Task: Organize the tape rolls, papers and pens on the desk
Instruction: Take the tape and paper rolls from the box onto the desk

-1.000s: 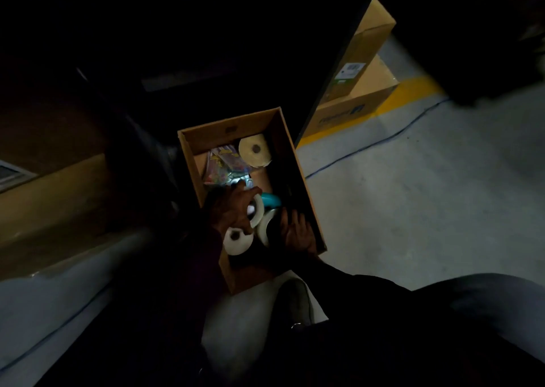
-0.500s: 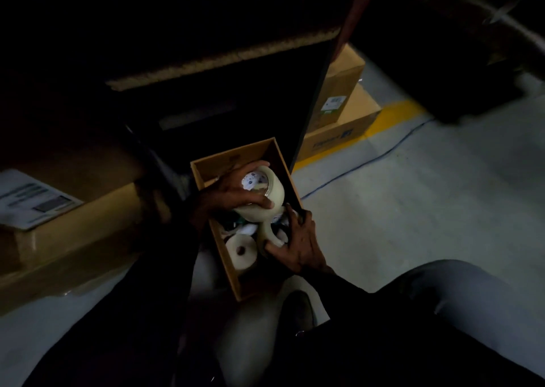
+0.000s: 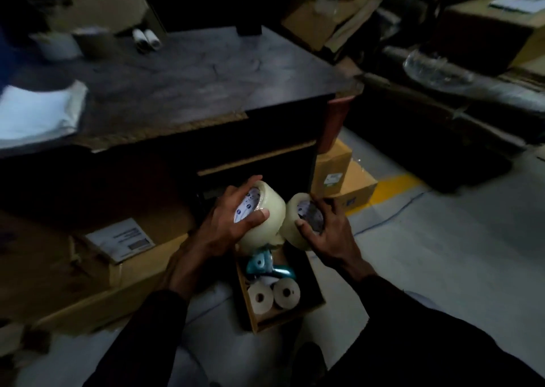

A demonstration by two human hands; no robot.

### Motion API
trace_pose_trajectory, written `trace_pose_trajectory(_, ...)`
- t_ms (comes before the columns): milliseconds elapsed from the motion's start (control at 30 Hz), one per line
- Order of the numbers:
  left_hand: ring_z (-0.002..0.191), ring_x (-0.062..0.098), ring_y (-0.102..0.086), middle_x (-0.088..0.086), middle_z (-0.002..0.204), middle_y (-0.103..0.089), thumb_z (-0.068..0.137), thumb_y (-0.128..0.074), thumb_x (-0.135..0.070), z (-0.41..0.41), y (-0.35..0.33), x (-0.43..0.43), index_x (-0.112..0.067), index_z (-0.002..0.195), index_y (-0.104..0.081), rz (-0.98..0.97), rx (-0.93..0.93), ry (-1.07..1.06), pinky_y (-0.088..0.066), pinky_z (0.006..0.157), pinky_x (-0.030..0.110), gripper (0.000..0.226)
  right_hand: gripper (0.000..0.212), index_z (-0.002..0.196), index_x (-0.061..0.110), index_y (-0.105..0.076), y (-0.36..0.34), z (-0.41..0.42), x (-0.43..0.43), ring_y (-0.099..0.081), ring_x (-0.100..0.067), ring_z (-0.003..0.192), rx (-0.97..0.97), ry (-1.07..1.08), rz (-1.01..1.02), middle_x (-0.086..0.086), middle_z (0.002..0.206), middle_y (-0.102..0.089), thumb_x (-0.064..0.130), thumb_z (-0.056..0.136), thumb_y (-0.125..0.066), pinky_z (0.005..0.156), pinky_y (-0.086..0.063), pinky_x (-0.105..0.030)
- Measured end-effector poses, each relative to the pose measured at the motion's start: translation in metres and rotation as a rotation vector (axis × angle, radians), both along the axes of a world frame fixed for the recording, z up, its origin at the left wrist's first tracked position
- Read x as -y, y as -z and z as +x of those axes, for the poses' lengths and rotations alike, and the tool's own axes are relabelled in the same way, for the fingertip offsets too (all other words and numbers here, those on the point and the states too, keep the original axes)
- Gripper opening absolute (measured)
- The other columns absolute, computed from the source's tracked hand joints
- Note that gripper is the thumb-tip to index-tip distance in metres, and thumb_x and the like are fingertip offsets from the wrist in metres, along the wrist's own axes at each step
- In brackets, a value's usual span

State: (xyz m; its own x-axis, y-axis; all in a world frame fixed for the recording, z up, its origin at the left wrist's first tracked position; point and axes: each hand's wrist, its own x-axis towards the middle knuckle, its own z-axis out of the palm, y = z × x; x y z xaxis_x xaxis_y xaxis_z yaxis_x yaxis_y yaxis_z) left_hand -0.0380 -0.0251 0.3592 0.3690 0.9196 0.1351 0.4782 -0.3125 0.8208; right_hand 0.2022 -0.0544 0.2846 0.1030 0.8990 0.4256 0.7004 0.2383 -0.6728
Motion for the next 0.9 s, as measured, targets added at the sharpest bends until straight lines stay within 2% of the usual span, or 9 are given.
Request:
trace_pose_trajectory(100, 0.115, 0.014, -0.052, -0.008, 0.116, -0.048, 0.067, -0.049, -0.071, -0.007, -0.058, 0.017, -0.041, 0.145, -0.035, 0.152, -0.071, -0.016, -0.042, 0.098, 0.030, 0.085, 0.086, 0.144, 0.014, -0.048, -0.069, -0.001, 0.002, -0.053, -0.018, 0.116, 0.038, -0.061, 0.120, -0.011, 0.128, -0.049, 0.072, 0.082, -0.051, 0.086, -0.033, -0.009)
trace_pose_trajectory(200, 0.120, 0.015, -0.050, -0.003, 0.126, -0.050, 0.067, -0.051, -0.068, -0.019, -0.117, 0.022, -0.042, 0.146, -0.032, 0.266, -0.100, -0.002, -0.041, 0.105, 0.037, 0.085, 0.086, 0.142, 0.011, -0.051, -0.129, -0.005, -0.006, -0.052, -0.016, 0.112, 0.041, -0.095, 0.233, -0.013, 0.124, -0.050, 0.070, 0.080, -0.053, 0.086, -0.033, -0.002)
trace_pose_trajectory(333, 0.112, 0.015, -0.051, -0.001, 0.116, -0.051, 0.061, -0.050, -0.072, -0.044, -0.185, 0.017, -0.049, 0.145, -0.028, 0.368, -0.171, -0.096, -0.039, 0.096, 0.031, 0.090, 0.086, 0.143, 0.015, -0.050, -0.193, -0.017, -0.022, -0.055, -0.020, 0.115, 0.071, -0.147, 0.317, -0.011, 0.126, -0.050, 0.072, 0.078, -0.053, 0.089, -0.038, -0.014)
trace_pose_trajectory(433, 0.117, 0.019, -0.052, -0.003, 0.121, -0.052, 0.062, -0.047, -0.078, -0.077, -0.219, 0.003, -0.058, 0.143, -0.023, 0.412, -0.294, -0.183, -0.038, 0.096, 0.032, 0.087, 0.085, 0.143, 0.015, -0.051, -0.230, -0.031, -0.040, -0.055, -0.019, 0.116, 0.088, -0.213, 0.381, -0.011, 0.125, -0.052, 0.069, 0.077, -0.056, 0.091, -0.037, -0.012)
trace_pose_trajectory(533, 0.123, 0.024, -0.049, -0.006, 0.132, -0.050, 0.063, -0.036, -0.086, -0.109, -0.235, -0.016, -0.061, 0.143, -0.014, 0.422, -0.550, -0.268, -0.031, 0.099, 0.040, 0.087, 0.087, 0.141, 0.016, -0.052, -0.256, -0.048, -0.064, -0.058, -0.019, 0.111, 0.108, -0.273, 0.413, -0.009, 0.122, -0.053, 0.072, 0.075, -0.057, 0.090, -0.043, -0.018)
trace_pose_trajectory(600, 0.121, 0.023, -0.049, -0.007, 0.129, -0.050, 0.058, -0.026, -0.095, -0.126, -0.239, -0.028, -0.058, 0.144, -0.012, 0.420, -0.679, -0.286, -0.028, 0.098, 0.043, 0.095, 0.092, 0.140, 0.016, -0.053, -0.267, -0.061, -0.081, -0.060, -0.023, 0.108, 0.152, -0.296, 0.427, -0.010, 0.121, -0.054, 0.079, 0.073, -0.054, 0.089, -0.049, -0.025)
trace_pose_trajectory(667, 0.120, 0.023, -0.049, -0.006, 0.127, -0.049, 0.053, -0.018, -0.100, -0.139, -0.240, -0.040, -0.056, 0.146, -0.013, 0.385, -0.750, -0.286, -0.027, 0.097, 0.043, 0.103, 0.092, 0.138, 0.016, -0.055, -0.274, -0.075, -0.098, -0.062, -0.023, 0.107, 0.187, -0.307, 0.412, -0.009, 0.121, -0.056, 0.079, 0.071, -0.055, 0.089, -0.049, -0.026)
trace_pose_trajectory(767, 0.125, 0.027, -0.045, 0.000, 0.135, -0.046, 0.061, -0.025, -0.094, -0.155, -0.237, -0.058, -0.056, 0.146, -0.012, 0.319, -0.825, -0.312, -0.024, 0.101, 0.045, 0.094, 0.090, 0.139, 0.020, -0.054, -0.271, -0.095, -0.118, -0.062, -0.020, 0.106, 0.217, -0.355, 0.337, -0.005, 0.120, -0.055, 0.078, 0.070, -0.056, 0.087, -0.048, -0.024)
trace_pose_trajectory(900, 0.131, 0.032, -0.040, 0.007, 0.144, -0.041, 0.075, -0.037, -0.085, -0.164, -0.227, -0.081, -0.058, 0.144, -0.012, 0.240, -0.904, -0.341, -0.021, 0.105, 0.050, 0.079, 0.090, 0.137, 0.022, -0.054, -0.258, -0.118, -0.139, -0.062, -0.017, 0.104, 0.294, -0.411, 0.273, -0.002, 0.118, -0.055, 0.081, 0.069, -0.057, 0.090, -0.053, -0.032)
